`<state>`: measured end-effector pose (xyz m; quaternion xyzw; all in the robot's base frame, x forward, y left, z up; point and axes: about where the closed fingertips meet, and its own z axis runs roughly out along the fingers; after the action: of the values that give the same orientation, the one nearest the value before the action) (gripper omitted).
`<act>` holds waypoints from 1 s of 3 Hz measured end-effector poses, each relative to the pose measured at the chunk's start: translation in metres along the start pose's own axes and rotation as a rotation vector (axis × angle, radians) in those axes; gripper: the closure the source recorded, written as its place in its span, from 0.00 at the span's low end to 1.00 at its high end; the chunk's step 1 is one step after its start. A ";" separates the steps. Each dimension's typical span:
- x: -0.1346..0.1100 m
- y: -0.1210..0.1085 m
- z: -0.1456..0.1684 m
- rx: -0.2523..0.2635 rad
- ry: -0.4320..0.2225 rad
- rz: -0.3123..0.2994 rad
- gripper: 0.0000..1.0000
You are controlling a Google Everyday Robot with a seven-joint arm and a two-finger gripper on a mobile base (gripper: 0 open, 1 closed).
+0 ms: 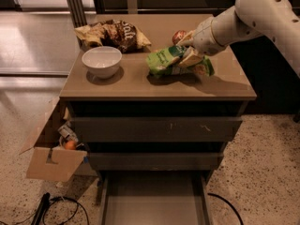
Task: Pick green rice chip bag from bottom drawer and place on counter
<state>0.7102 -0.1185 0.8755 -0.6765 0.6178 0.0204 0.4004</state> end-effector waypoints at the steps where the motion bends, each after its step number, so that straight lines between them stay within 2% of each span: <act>1: 0.008 0.012 0.015 -0.047 0.001 0.010 1.00; 2: 0.007 0.011 0.013 -0.047 0.001 0.010 0.81; 3: 0.007 0.011 0.013 -0.047 0.001 0.010 0.50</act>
Offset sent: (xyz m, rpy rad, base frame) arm -0.0014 0.0028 -0.0220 -0.0065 0.0438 0.0168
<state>0.7088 -0.1157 0.8572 -0.6824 0.6208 0.0368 0.3841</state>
